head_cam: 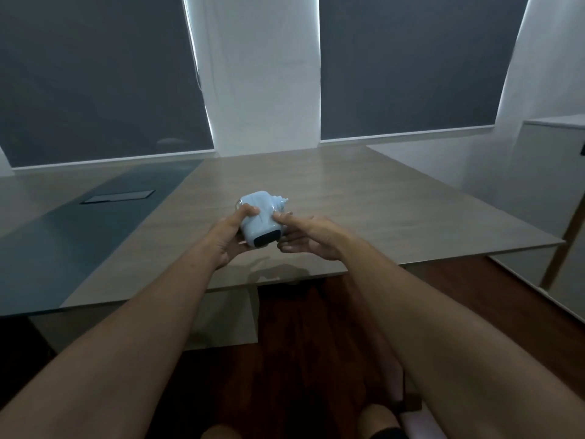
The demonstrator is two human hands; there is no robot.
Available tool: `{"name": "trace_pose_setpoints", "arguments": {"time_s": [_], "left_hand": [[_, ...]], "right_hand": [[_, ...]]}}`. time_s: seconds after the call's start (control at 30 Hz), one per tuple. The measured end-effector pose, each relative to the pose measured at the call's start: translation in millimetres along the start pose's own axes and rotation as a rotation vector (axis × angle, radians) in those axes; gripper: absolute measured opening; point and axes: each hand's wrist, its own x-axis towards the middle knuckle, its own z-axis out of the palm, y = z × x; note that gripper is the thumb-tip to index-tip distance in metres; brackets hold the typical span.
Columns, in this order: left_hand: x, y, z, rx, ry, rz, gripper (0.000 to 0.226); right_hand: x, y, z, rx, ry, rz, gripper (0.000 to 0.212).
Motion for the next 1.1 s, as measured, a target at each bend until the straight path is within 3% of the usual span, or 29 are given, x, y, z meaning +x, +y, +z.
{"name": "trace_pose_setpoints", "arguments": {"time_s": [0.1, 0.3, 0.5, 0.67, 0.73, 0.87, 1.0, 1.1], "left_hand": [[-2, 1, 10, 0.002, -0.024, 0.008, 0.086], [-3, 8, 27, 0.023, -0.072, 0.031, 0.078], [-6, 12, 42, 0.020, -0.066, 0.056, 0.046], [-11, 12, 40, 0.057, -0.046, 0.050, 0.060], [-11, 9, 37, 0.085, -0.039, 0.052, 0.062], [1, -6, 36, 0.185, 0.145, 0.108, 0.053], [10, -26, 40, 0.396, 0.399, 0.149, 0.077], [10, -39, 49, 0.531, 0.455, 0.171, 0.076]], "right_hand": [[-6, 0, -11, 0.040, 0.035, -0.016, 0.053], [-12, 2, -26, 0.144, 0.087, -0.052, 0.057], [-22, 1, -38, 0.308, 0.139, -0.093, 0.052], [-33, 3, -57, 0.409, 0.240, -0.135, 0.063], [-37, 5, -66, 0.419, 0.281, -0.145, 0.056], [-43, 9, -85, 0.434, 0.319, -0.155, 0.049], [-49, 16, -94, 0.436, 0.301, -0.162, 0.058], [-51, 19, -99, 0.452, 0.288, -0.160, 0.051]]}}
